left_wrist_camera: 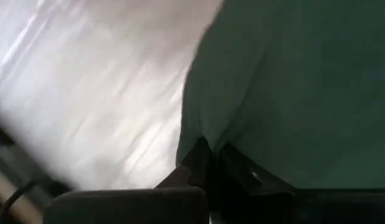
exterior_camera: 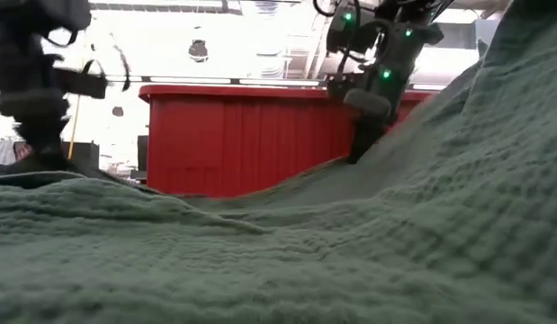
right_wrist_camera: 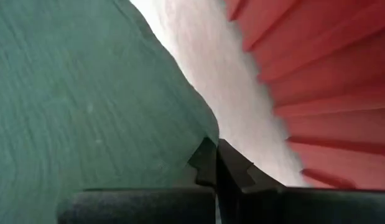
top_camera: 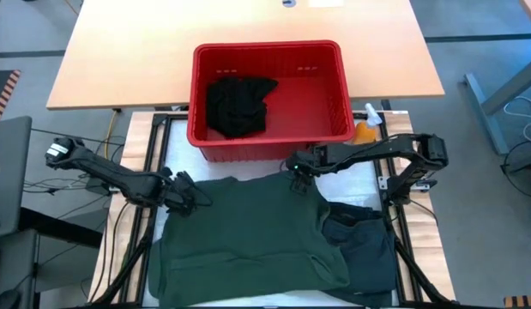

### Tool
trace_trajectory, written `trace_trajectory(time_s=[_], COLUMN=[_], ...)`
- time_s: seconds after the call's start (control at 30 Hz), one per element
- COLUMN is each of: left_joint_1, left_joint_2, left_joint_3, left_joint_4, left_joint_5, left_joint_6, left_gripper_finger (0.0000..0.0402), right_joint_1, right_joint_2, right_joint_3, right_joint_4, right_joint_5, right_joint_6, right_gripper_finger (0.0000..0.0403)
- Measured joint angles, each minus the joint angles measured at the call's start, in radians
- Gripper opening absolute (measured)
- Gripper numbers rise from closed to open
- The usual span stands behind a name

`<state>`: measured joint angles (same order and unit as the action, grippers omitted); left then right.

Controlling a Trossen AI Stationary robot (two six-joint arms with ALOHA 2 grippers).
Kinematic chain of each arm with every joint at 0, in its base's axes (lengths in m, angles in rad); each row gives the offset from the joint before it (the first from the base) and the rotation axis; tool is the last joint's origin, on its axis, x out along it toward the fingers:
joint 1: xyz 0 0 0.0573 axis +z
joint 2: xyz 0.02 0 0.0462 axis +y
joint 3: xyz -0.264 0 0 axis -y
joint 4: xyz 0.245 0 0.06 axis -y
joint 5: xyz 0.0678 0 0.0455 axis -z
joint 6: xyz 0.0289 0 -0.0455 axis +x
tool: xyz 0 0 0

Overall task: Fold laundry
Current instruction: Fold the green shirt

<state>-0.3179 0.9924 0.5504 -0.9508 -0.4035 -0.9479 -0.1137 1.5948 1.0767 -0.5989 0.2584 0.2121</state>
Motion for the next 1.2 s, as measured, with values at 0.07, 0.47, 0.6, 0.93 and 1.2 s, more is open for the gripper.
trace_trajectory(time_s=[0.07, 0.47, 0.6, 0.93, 1.2], left_joint_1=[-0.001, -0.003, -0.003, -0.090, -0.135], left_joint_2=[-0.019, -0.043, -0.043, -0.044, -0.035], left_joint_3=[0.033, 0.284, 0.325, 0.431, 0.442], left_joint_4=[-0.011, -0.278, -0.287, -0.287, -0.281], left_joint_5=[-0.021, 0.065, 0.170, 0.373, 0.346], left_joint_6=[0.022, 0.187, 0.244, 0.311, 0.309], left_gripper_finger=[0.0001, 0.0000, 0.0000, 0.0000, 0.0000], right_joint_1=[0.007, 0.074, 0.141, 0.335, 0.383], right_joint_2=[-0.018, -0.128, -0.140, -0.133, -0.089], right_joint_3=[0.000, 0.054, 0.116, 0.221, 0.228], right_joint_4=[-0.006, -0.208, -0.280, -0.345, -0.397], right_joint_5=[0.001, -0.069, -0.123, -0.290, -0.221], right_joint_6=[-0.008, 0.019, 0.037, 0.234, 0.266], right_gripper_finger=[0.0015, 0.0016, 0.0017, 0.0017, 0.0018])
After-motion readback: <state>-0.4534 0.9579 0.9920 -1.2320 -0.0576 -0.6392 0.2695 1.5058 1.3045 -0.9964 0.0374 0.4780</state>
